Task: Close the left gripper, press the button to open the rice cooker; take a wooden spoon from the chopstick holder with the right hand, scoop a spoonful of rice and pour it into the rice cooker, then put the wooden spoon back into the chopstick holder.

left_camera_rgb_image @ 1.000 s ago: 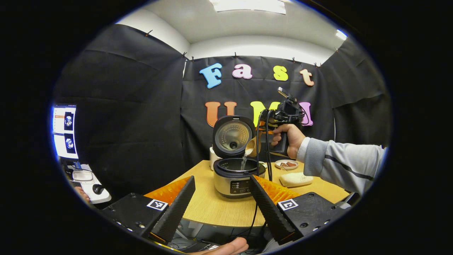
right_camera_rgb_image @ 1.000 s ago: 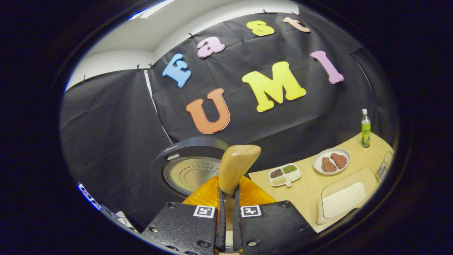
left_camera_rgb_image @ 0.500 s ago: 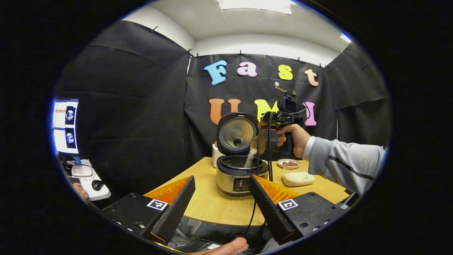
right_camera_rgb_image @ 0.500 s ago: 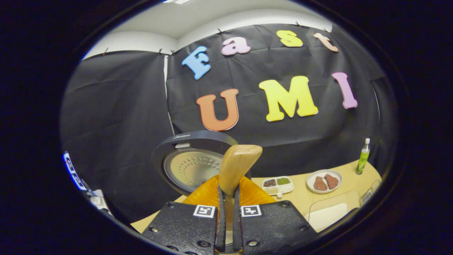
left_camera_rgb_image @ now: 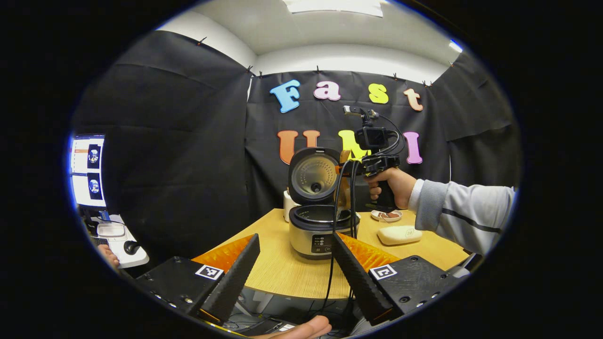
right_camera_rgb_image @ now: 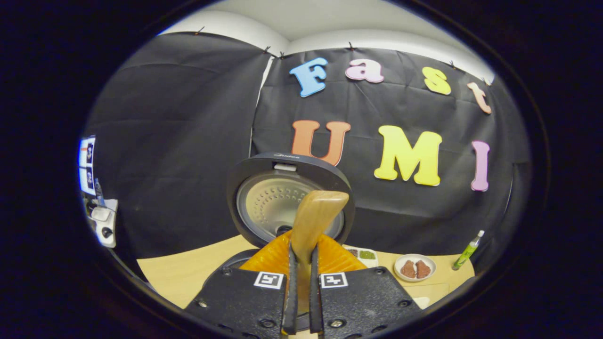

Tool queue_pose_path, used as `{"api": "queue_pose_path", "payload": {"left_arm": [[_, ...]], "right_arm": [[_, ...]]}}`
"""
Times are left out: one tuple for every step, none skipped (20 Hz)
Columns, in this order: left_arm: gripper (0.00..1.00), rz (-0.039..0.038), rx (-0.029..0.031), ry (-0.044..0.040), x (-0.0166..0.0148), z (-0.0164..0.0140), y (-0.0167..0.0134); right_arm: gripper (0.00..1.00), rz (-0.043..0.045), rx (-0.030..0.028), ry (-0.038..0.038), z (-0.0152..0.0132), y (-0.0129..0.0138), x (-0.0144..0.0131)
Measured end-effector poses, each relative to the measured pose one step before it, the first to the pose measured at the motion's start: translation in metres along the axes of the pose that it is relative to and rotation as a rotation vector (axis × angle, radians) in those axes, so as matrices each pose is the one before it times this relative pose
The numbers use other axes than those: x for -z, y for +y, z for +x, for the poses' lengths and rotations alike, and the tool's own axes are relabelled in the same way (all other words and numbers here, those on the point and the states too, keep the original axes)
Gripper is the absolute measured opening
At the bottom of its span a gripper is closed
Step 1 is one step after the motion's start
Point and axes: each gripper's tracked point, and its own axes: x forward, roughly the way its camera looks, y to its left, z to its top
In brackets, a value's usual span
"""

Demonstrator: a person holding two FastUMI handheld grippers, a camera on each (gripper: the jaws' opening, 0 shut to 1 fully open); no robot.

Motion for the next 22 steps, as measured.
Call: {"api": "queue_pose_path", "payload": {"left_arm": [[0.97,0.00105,-0.00084,0.00418,0.00092,0.00169,0.00005],[0.97,0.0,0.00096,0.00448,0.0017,0.00073,-0.00019],[0.97,-0.00172,0.00024,0.00529,0.00105,0.00214,-0.00131],[0.97,-0.00184,0.00036,0.00356,0.00081,0.00068,0.00037],[0.97,-0.00104,0.00107,0.0029,0.00161,0.00129,-0.00156],[0.97,-0.0007,-0.00131,0.00133,0.0004,0.00016,-0.00095],[0.98,0.00005,-0.00065,0.00224,0.00094,-0.00079,0.00034],[0.98,0.00137,-0.00022,0.00035,0.00133,-0.00076,-0.00112],[0.98,0.00135,-0.00041,0.0005,-0.00035,0.00008,-0.00176],[0.98,-0.00033,0.00014,-0.00044,-0.0009,0.00129,-0.00143],[0.98,-0.00199,0.00212,0.00011,-0.00203,0.00113,-0.00318],[0.98,-0.00408,0.00519,-0.00055,-0.00135,0.00037,-0.00351],[0.98,-0.00462,0.00794,0.00104,0.00008,-0.00134,-0.00383],[0.98,-0.00257,0.00708,-0.0016,-0.00199,-0.00117,-0.0058],[0.98,0.00099,0.00734,-0.00182,-0.00193,0.00118,-0.00528],[0.98,0.00465,0.00618,-0.00287,-0.00164,0.00043,-0.00701],[0.98,0.00603,0.00435,-0.00227,-0.00226,0.00091,-0.00602],[0.98,0.00652,0.00729,-0.00012,-0.00179,0.00163,-0.00648],[0.98,0.00792,0.01,0.00363,-0.00028,0.0005,-0.00715],[0.98,0.01042,0.00719,0.00001,-0.00017,0.00017,-0.00607],[0.98,0.00851,0.00278,-0.00035,-0.00327,0.00127,-0.00521],[0.97,0.00564,0.00475,0.00167,-0.00106,0.00007,-0.005]], "right_arm": [[0.15,-0.04258,0.00696,-0.00563,-0.00138,0.00024,-0.00024],[0.15,-0.04133,0.00762,-0.00962,-0.0007,-0.00041,-0.00137],[0.15,-0.0426,0.01344,-0.00803,-0.00113,-0.00088,-0.00084],[0.15,-0.03321,0.01242,-0.00753,-0.00184,-0.00123,-0.00019],[0.16,-0.02022,0.00639,-0.00524,-0.00196,-0.00028,0.00008],[0.16,-0.00144,-0.00613,-0.00174,-0.00088,0.0013,0.00044],[0.15,0.00703,-0.00963,0.00489,-0.00172,0.00126,0.00246],[0.15,0.01434,-0.00307,0.00543,-0.00059,-0.00251,0.00062],[0.16,0.01037,0.00716,0.00349,-0.00173,-0.00584,0.0006],[0.16,0.01035,0.0153,-0.00061,-0.00287,-0.00819,-0.00075],[0.16,0.01067,0.01606,-0.00509,-0.00431,-0.00996,-0.0017],[0.16,0.01366,0.01157,-0.0033,-0.00145,-0.00986,0.00055],[0.16,0.01687,0.00984,0.00221,-0.00326,-0.0112,0.00098],[0.16,0.01876,0.00942,0.00499,-0.0022,-0.01218,0.00185],[0.16,0.01934,0.01537,0.00405,-0.00345,-0.01463,0.0],[0.16,0.02524,0.01837,0.00007,-0.00365,-0.01673,-0.0006],[0.16,0.02248,0.02123,0.00289,-0.00345,-0.01662,-0.00078],[0.16,0.02298,0.0197,0.00372,-0.00159,-0.01639,0.00027],[0.16,0.02233,0.01904,0.00329,-0.00255,-0.01742,-0.00018],[0.16,0.01903,0.0218,0.00222,-0.00137,-0.01696,-0.00002],[0.16,0.01645,0.02247,0.00173,-0.00225,-0.01933,0.00047],[0.16,0.01361,0.02182,-0.00052,-0.0027,-0.01791,-0.00001]]}}
